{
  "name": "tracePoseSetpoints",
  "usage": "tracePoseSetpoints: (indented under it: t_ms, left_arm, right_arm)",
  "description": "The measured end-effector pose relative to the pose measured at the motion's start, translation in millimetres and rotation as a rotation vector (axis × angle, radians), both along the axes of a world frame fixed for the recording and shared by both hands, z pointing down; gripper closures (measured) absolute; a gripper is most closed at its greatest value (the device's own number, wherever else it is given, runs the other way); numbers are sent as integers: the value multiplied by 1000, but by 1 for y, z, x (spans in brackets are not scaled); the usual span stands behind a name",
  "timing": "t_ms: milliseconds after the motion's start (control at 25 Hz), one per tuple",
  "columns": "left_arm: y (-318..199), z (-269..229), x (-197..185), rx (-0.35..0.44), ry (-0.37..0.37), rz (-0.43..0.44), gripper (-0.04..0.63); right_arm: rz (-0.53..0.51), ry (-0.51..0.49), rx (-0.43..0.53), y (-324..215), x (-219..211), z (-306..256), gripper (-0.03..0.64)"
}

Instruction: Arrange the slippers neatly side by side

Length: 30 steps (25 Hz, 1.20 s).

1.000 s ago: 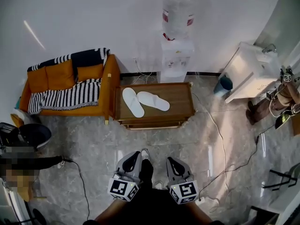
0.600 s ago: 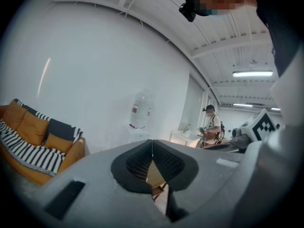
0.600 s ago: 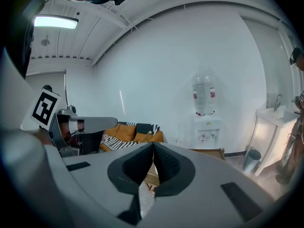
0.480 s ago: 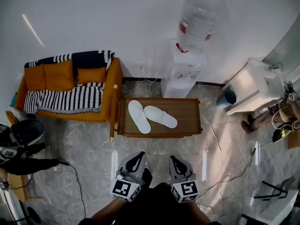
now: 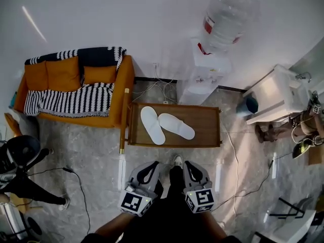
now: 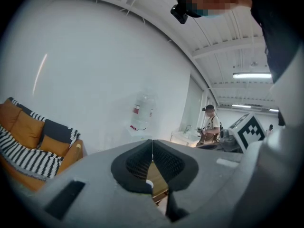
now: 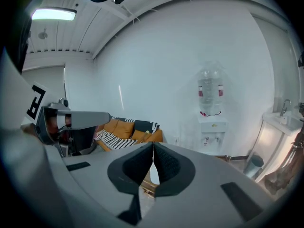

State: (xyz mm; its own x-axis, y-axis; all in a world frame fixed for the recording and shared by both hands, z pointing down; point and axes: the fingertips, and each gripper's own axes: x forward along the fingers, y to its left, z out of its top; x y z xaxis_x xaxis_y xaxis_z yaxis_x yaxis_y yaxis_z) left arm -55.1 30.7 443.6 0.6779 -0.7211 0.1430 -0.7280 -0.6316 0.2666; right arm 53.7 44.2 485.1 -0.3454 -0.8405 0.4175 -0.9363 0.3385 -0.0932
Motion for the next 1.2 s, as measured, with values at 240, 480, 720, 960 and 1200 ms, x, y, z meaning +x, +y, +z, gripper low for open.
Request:
tracePoseSetpoints:
  t_ms: [240,480,720,960,1200]
  left_arm:
    - [-15,-3,13,-18,-30,-25,578]
    - [-47,-6,28,-29,-27,-77,578]
    - [-82,-2,46,-43,-28,-99,580]
    - [-102,-6,50,-30,-44,-139,578]
    - [-118,7,52,-76,-77,-150,578]
  right_arm:
    - [-52,-4,-17,-31,9,11,604]
    - [-123,14,-35,-74,18,23,604]
    - [-215,67,-113,-115,29,49,603]
    - [-315,127,-224,-144,33,95,601]
    - [-379,201,-307,-167,36,145,601]
